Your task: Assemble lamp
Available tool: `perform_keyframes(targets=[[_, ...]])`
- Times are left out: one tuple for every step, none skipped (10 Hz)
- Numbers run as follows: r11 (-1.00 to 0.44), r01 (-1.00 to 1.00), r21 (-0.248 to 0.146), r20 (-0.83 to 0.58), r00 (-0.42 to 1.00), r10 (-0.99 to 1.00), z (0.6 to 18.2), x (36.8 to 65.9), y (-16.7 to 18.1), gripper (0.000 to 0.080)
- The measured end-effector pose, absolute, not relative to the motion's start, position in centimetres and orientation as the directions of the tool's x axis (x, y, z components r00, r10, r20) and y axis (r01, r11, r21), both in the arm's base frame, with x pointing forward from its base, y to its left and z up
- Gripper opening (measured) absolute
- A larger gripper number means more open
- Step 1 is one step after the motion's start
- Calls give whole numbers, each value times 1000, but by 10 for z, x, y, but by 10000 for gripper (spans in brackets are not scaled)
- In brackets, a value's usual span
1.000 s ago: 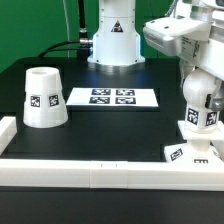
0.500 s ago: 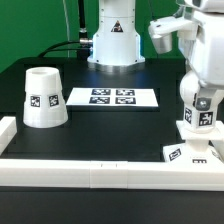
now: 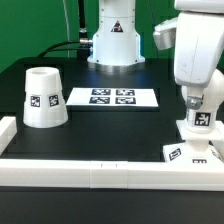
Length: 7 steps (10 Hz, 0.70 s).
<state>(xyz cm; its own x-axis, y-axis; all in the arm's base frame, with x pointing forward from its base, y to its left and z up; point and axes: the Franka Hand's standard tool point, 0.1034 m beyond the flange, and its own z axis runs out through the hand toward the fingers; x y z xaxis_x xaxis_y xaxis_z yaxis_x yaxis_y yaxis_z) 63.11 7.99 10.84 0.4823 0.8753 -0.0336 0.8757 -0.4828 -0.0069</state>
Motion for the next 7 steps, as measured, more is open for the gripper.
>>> perform_keyframes(targets=[[-543, 840, -5, -34, 542, 840, 109, 631, 81, 576], [-587, 809, -3, -34, 587, 809, 109, 631, 81, 576], [-655, 755, -7, -29, 655, 755, 108, 630, 82, 576], [-725, 688, -16, -20, 725, 689, 108, 631, 82, 576], [-796, 605, -28, -13, 796, 605, 108, 631, 83, 576], [-858, 513, -37, -9, 858, 514, 109, 631, 83, 576], [-896, 442, -43, -8, 896, 443, 109, 631, 83, 576]])
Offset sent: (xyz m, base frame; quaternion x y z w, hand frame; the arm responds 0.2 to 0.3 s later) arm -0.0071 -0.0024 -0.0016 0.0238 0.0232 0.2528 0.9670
